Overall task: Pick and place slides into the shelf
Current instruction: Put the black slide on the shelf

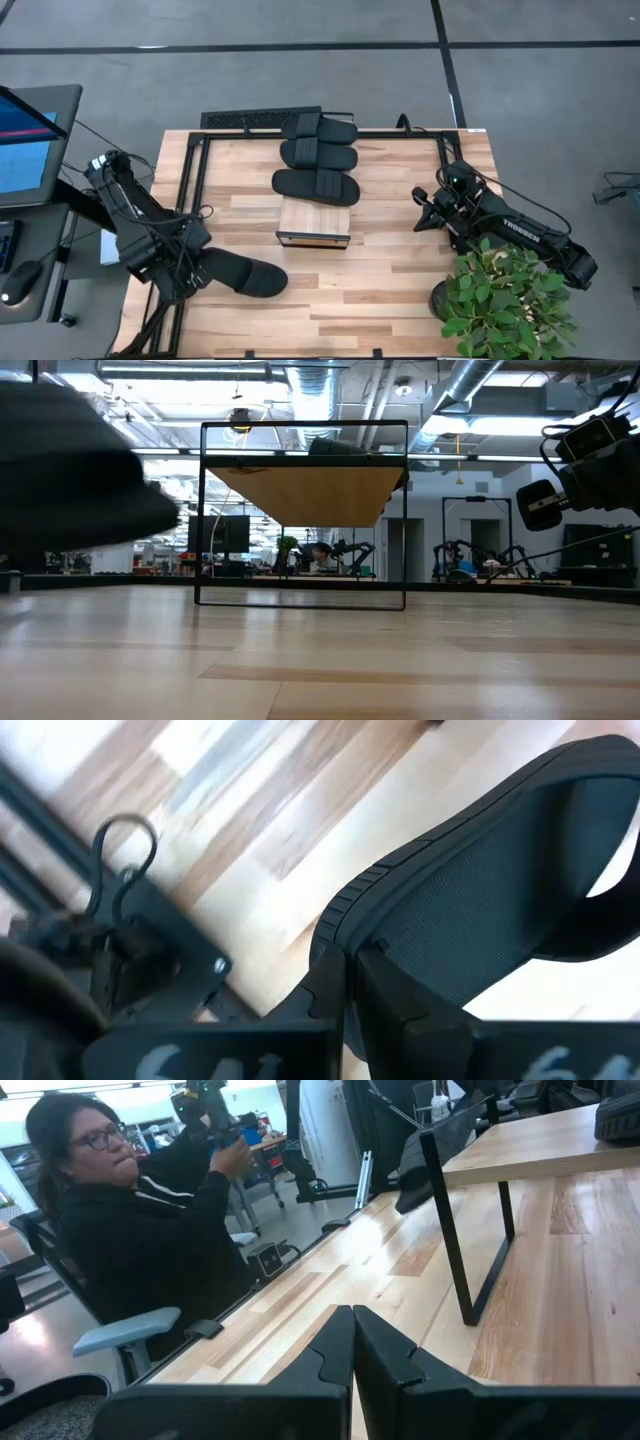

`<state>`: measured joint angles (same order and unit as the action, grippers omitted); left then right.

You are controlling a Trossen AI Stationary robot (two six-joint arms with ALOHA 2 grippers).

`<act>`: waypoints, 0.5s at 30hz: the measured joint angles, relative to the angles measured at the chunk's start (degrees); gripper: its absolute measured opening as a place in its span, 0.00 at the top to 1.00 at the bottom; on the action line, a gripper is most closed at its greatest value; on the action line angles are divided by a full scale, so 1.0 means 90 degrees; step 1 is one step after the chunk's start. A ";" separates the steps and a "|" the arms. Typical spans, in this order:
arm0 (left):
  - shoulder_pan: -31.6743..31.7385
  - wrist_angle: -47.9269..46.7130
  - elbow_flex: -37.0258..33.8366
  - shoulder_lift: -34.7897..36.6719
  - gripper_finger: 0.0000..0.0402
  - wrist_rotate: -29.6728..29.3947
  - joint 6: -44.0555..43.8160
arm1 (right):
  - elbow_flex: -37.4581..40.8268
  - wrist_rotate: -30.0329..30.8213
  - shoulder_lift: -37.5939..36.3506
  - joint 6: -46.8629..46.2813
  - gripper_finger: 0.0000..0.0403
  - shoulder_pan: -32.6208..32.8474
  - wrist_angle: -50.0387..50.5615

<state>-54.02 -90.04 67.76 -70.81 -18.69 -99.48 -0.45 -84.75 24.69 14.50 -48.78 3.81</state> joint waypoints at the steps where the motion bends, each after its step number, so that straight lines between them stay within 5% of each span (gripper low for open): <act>1: 0.0002 -0.0002 0.0079 0.0000 1.00 -0.0120 0.0062 | 0.0000 0.0000 0.0000 0.0000 1.00 0.0001 0.0000; 15: 0.0042 -0.0004 0.1021 -0.0002 1.00 -0.1848 0.1073 | 0.0000 0.0001 0.0000 0.0000 1.00 0.0001 0.0000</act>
<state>-53.64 -90.08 76.95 -70.83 -35.32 -89.82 -0.45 -84.74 24.69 14.50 -48.77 3.81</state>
